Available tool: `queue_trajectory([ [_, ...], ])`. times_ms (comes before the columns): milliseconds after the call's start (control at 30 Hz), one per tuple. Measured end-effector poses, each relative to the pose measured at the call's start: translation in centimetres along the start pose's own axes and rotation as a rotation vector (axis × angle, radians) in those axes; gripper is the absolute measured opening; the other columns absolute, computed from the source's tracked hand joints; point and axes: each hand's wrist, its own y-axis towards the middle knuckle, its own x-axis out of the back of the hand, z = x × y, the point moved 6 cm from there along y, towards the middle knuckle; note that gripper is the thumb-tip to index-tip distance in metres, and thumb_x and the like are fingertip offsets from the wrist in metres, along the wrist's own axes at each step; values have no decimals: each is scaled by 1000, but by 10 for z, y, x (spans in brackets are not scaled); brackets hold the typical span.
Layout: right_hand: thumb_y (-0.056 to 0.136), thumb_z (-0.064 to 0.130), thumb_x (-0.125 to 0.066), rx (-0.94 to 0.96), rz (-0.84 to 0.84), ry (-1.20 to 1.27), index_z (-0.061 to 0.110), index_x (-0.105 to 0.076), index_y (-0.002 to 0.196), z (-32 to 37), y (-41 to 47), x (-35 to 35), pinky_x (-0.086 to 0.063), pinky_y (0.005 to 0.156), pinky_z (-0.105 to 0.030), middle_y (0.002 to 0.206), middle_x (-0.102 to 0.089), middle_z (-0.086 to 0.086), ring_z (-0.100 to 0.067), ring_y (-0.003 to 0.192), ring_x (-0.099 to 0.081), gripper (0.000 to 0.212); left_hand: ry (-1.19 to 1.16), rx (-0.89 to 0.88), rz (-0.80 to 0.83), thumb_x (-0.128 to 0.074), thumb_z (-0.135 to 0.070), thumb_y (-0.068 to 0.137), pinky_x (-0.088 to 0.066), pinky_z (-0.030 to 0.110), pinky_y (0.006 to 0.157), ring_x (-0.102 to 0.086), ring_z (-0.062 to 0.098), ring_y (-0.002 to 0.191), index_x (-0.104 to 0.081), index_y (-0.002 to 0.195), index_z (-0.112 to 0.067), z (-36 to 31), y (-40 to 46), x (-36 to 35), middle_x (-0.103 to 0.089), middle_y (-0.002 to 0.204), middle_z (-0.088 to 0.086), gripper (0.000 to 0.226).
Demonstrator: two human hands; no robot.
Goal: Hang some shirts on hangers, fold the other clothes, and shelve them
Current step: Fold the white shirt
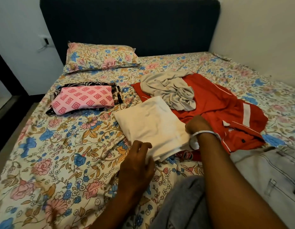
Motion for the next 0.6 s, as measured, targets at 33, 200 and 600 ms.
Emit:
queue_trajectory([
  [33, 95, 10, -58, -21, 8, 45, 4, -62, 123, 0, -5, -2, -37, 77, -29, 134, -58, -17, -33, 121, -57, 29, 59, 26, 26, -71, -46, 87, -53, 20, 83, -55, 11, 111, -49, 134, -30, 3, -5, -5, -41, 137, -9, 55],
  [200, 91, 30, -71, 23, 120, 11, 1, -59, 132, 13, -21, -17, -44, 96, -35, 141, -56, -15, -35, 127, -54, 52, -111, 507, 16, -59, -82, 75, -52, 36, 91, -40, 28, 132, -29, 149, -29, 28, -7, 3, -21, 152, 5, 95],
  [600, 94, 19, -62, -35, 601, 320, -3, -60, 101, 28, -63, -29, -41, 35, -21, 68, -65, -15, -23, 44, -59, 23, -1239, 1098, 261, -74, -4, 78, -54, 56, 95, -68, 38, 104, -54, 123, -5, 68, 5, 48, -70, 112, 23, 50],
])
